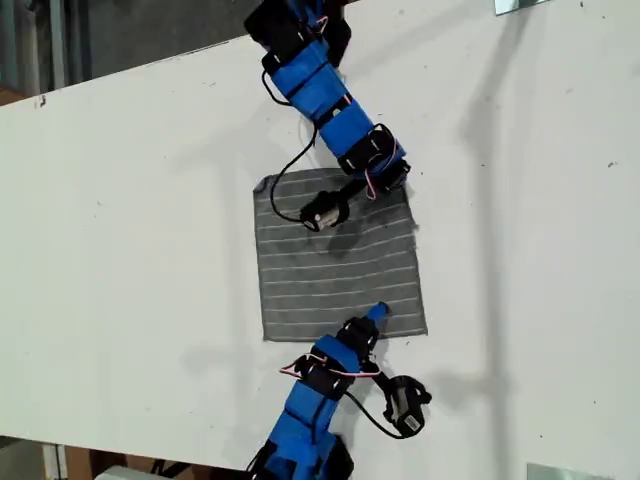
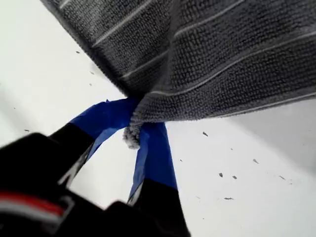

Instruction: Grasp corners of a square towel and fold twice.

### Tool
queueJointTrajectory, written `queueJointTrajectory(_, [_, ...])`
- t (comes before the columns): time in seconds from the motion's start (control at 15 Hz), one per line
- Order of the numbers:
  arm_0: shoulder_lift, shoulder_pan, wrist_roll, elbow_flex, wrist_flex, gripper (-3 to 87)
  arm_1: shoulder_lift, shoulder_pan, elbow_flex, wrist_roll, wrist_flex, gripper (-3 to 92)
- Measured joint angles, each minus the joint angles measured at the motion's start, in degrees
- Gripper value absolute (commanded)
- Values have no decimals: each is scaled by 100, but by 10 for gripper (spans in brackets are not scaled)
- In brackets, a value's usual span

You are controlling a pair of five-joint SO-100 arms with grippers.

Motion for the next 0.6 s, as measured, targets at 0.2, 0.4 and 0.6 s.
queueJointTrajectory(0.2, [-114, 246, -193, -26, 0, 230, -229, 132, -334, -237, 35, -1])
queueJointTrajectory(0.4, [-193, 589, -571, -44, 114, 234, -299, 141, -475, -281, 185, -1])
queueJointTrajectory(0.6, [-246, 958, -1125, -44, 360, 241, -299, 141, -475, -281, 202, -1])
